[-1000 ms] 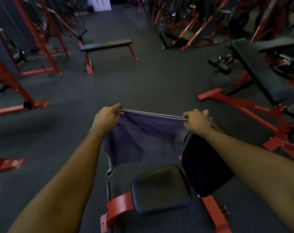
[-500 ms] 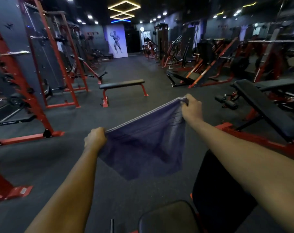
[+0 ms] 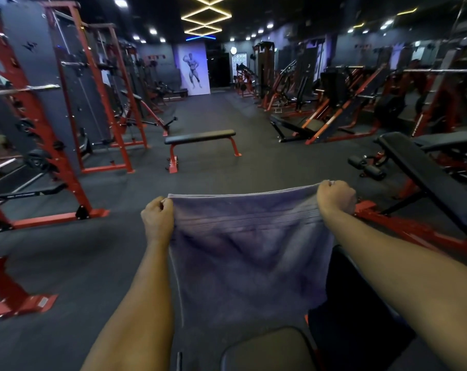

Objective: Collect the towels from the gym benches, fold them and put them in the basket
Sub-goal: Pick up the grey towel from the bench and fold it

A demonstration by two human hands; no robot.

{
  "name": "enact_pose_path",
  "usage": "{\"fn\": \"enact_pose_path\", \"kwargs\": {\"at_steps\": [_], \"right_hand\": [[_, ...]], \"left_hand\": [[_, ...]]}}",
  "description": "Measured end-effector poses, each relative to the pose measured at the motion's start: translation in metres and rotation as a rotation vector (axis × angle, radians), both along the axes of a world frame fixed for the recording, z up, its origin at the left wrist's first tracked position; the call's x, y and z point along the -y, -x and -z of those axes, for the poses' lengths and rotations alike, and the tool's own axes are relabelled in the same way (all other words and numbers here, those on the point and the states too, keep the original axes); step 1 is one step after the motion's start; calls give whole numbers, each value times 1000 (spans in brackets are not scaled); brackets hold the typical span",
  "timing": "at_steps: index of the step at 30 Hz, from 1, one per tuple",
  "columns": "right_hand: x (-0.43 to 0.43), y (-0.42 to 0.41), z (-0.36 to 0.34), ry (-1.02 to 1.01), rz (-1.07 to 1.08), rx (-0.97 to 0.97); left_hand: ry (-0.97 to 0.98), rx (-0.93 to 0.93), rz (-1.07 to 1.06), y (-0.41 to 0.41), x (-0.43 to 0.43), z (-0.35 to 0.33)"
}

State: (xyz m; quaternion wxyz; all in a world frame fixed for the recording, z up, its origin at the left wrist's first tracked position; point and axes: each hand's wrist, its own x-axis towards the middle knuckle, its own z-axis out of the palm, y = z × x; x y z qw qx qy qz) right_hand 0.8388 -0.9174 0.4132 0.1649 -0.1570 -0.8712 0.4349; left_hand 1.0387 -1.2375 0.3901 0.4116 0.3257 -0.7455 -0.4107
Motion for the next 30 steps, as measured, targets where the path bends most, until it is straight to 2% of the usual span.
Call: {"fn": "enact_pose_path", "kwargs": {"at_steps": [2, 4, 6, 8, 12, 15, 18, 21, 25, 30], "right_hand": [[3, -3, 0, -14, 9, 116], [9, -12, 5, -42, -61, 222], [21, -24, 15, -64, -155, 278], [38, -35, 26, -46, -255, 278], [70, -59, 40, -20, -572, 176], [81, -75, 42, -50, -763, 7], [87, -81, 37, -40, -815, -103], [92, -80, 32, -52, -839, -35], [85, -79, 25, 78, -921, 50], [66, -77, 21, 11, -967, -36]], "left_hand": [[-72, 126, -149, 13, -17, -11], [-196, 341, -227, 25, -30, -14], [-235, 495, -188, 33, -45, -14], [-234, 550, -126, 39, -59, -12], [-156, 541, 75, 48, -82, -8], [-82, 507, 276, 54, -91, -7], [-86, 478, 476, 46, -106, -16], [-174, 440, 618, 42, -114, -24], [-313, 449, 792, 34, -108, -30], [-153, 469, 880, 32, -98, -26]]}}
